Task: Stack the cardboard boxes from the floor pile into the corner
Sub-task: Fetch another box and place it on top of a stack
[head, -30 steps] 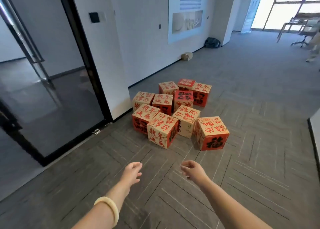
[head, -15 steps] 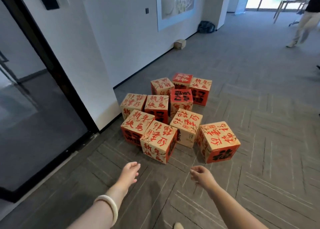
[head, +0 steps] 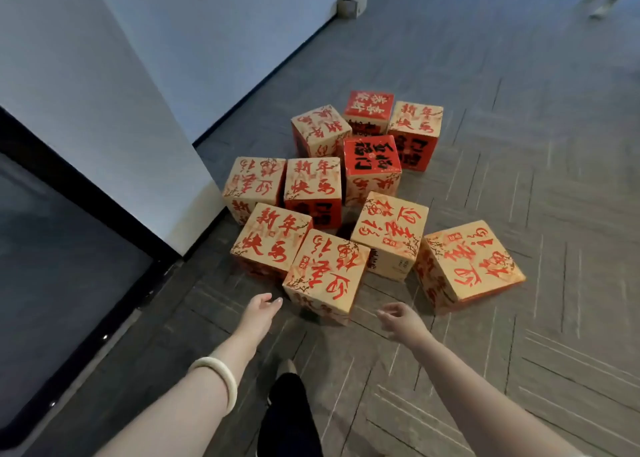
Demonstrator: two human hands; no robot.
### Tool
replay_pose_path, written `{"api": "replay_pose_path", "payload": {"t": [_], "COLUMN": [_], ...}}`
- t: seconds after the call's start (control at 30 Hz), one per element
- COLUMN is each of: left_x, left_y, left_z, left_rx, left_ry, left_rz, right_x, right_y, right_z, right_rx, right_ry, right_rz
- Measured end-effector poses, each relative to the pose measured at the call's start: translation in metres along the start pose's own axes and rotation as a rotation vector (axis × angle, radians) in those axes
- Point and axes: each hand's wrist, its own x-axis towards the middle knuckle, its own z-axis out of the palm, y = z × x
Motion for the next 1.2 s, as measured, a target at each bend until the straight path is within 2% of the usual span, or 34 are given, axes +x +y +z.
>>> {"api": "replay_pose_path", "payload": {"t": [0.2,0.37,0.6,0.73,0.9,0.97,1.2], "left_x": [0.159,0.273,0.418,0.48,0.528,0.531,0.479], "left_y": [0.037,0.023,-0.063,-0.12,-0.155,-0.159,-0.118], "left_z": [-0.015,0.001,0.057,0.08,0.105,0.111,0.097], "left_rx": [0.136,0.218,0.354,0.404,0.373,0.375,0.494], "left_ry": [-0.116,-0.155,-0.151,-0.125,-0.172,-0.169,-0.15], "left_rz": [-0.052,-0.125,-0.199,-0.267,-0.322,-0.289,-0.164], "right_x": [0.105,0.198,0.337,0.397,0.439,0.443,0.398], "right_y": [-0.019,-0.01,0.067,0.117,0.15,0.154,0.126], "right_z": [0.046,0.086,0.141,0.17,0.191,0.192,0.152], "right_rx": [0.067,0.078,-0.092,-0.082,0.102,0.081,0.068], "right_ry": [0.058,0.055,0.095,0.142,0.159,0.18,0.204], "right_rz": [0.194,0.303,0.421,0.488,0.54,0.527,0.459]}}
